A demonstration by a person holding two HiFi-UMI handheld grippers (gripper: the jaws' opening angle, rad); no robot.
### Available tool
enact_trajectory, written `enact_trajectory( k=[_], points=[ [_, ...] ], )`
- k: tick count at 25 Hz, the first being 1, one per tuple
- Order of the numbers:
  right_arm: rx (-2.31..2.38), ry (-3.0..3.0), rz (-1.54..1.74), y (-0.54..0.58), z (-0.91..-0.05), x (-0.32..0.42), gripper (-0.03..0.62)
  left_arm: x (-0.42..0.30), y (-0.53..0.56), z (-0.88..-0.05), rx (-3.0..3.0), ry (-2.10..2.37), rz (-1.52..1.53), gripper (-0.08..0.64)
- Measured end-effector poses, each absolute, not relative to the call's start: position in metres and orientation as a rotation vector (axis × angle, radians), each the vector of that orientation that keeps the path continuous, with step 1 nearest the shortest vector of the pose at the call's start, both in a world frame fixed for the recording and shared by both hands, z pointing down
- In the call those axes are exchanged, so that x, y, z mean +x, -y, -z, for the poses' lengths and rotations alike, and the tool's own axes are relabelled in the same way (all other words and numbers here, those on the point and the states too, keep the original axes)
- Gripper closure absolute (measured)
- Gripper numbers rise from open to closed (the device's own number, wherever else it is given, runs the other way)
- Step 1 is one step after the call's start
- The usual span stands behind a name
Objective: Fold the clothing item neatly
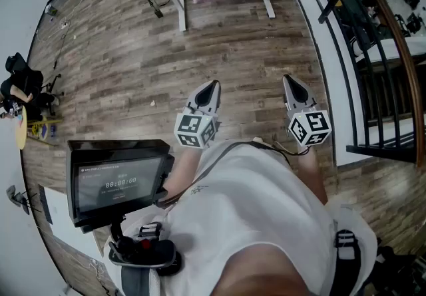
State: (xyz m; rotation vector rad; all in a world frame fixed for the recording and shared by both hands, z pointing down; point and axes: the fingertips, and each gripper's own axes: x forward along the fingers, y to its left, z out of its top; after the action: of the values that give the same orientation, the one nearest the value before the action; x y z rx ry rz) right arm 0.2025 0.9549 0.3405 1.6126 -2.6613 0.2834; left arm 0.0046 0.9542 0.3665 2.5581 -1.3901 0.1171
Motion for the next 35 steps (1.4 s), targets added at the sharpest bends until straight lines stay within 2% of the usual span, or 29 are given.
enact_trajectory(
  k=[19,35],
  points=[
    [1.632,2.649,-0.261,-0.952,-0.338,0.209,0.591,0.004,-0.948,-0.363,2.560,1.407,-0.116,0.557],
    [1.644,2.654,-0.204,-0.929,-0.327,0.212,0.591,-0.027,-0.922,-0.344,2.556,1.540,-0.125,0.557]
  ],
)
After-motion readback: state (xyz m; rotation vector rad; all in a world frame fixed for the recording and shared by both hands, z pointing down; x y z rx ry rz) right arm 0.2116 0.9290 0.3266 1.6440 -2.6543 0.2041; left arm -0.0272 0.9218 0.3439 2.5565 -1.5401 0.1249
